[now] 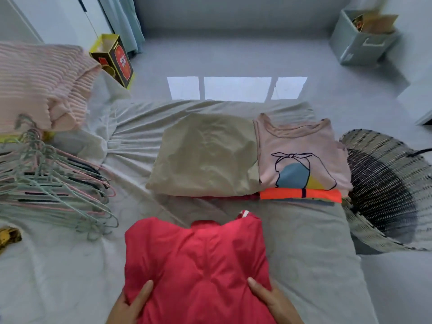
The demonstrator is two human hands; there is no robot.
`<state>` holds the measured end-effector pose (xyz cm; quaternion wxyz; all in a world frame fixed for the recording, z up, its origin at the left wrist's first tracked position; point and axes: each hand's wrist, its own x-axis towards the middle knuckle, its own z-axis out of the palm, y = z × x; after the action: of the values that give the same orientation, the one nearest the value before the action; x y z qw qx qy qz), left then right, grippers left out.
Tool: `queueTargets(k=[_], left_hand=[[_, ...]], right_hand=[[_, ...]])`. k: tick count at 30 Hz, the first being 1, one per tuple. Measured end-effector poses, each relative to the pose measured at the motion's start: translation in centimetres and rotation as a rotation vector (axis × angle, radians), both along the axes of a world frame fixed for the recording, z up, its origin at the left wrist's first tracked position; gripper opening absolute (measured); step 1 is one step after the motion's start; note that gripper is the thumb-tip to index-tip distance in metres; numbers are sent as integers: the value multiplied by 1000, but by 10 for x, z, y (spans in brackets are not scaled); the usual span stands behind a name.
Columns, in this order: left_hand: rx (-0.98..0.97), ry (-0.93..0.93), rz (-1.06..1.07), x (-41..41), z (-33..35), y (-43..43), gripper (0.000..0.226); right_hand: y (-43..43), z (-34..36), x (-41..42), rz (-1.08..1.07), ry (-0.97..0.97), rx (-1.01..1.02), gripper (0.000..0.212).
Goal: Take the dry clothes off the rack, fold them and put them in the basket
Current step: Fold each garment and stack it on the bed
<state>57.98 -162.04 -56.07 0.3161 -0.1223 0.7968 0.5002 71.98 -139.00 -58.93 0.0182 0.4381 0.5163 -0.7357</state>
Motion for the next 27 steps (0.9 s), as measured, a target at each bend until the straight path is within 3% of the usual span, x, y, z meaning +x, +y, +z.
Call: queueTargets(k=[6, 8, 9, 11, 12, 14, 16, 18, 22, 27], left_hand=[[190, 106, 121, 14, 72, 127, 45], [329, 76, 99, 9, 86, 171, 63], [371, 61, 94, 3, 91, 192, 60], [453, 75, 90, -14, 100, 236, 25], [483, 71, 93, -26, 105, 259, 15], [551, 17, 75, -50, 107, 300, 24], [603, -60, -2, -76, 97, 334, 37], [517, -108, -98, -93, 67, 358, 46], [13, 171, -216, -99, -1, 372, 63], [-81, 503, -271, -80, -21, 374, 63]], right_hand=[[113, 57, 19, -51, 129, 48, 35], [157, 74, 15, -61, 159, 106, 65], [178, 87, 9, -75, 171, 150, 73], [223, 108, -6, -89, 212, 216, 76], [245, 115, -14, -105, 238, 228, 66], [286, 124, -30, -153, 261, 280, 35], [320, 119, -50, -151, 206, 354, 30], [343, 93, -63, -71, 111, 410, 39], [362, 28, -73, 114, -85, 401, 56], [371, 15, -87, 104, -129, 608, 53]])
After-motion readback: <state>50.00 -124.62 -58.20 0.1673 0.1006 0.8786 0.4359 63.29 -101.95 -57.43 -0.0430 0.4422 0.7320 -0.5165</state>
